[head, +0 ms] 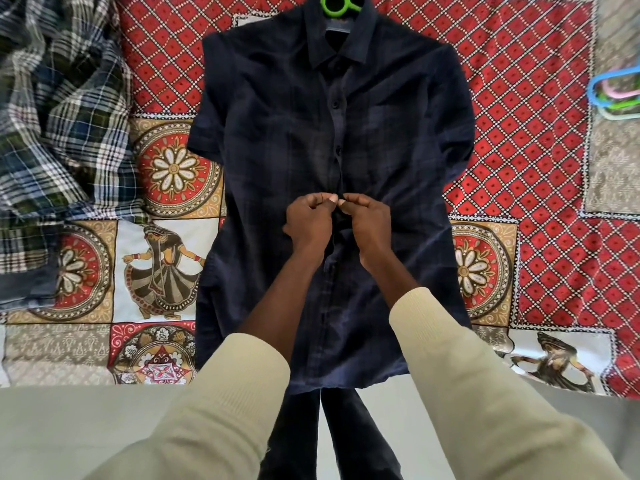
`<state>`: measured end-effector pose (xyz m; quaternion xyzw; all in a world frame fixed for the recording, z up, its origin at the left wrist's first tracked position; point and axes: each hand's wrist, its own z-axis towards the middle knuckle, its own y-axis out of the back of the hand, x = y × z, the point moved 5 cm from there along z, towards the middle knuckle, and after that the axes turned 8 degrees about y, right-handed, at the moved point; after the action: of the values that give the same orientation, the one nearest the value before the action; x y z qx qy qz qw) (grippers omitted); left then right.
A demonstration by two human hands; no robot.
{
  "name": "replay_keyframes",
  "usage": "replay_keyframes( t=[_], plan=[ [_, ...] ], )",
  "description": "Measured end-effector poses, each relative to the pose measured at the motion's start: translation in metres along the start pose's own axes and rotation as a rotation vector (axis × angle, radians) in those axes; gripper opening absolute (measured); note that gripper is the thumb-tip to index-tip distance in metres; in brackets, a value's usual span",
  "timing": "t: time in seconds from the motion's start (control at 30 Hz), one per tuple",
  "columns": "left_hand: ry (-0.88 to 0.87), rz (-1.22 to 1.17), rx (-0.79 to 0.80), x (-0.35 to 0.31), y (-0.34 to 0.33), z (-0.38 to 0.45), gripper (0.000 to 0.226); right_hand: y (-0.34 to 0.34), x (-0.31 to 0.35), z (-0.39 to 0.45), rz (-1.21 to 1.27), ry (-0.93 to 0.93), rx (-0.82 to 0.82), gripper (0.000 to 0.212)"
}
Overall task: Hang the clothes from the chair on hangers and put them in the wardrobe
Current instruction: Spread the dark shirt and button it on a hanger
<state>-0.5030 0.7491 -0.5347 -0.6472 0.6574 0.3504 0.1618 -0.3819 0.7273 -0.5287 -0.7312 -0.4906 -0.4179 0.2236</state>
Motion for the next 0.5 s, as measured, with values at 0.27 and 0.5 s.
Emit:
replay_keyframes(
  t=[0.27,0.5],
  plan=[
    [-0.007,0.029,0.004,0.0008,-0.0005,-0.0027,0.011,0.0032,0.0065,0.0012,0.044,-0.018,-0.026,0.009],
    [0.020,-0.042,0.013,-0.0034,0.0018,-0.0049,0.006,0.0033,0.0062,-0.0025,-0.021,0.024,0.032,0.009]
  ],
)
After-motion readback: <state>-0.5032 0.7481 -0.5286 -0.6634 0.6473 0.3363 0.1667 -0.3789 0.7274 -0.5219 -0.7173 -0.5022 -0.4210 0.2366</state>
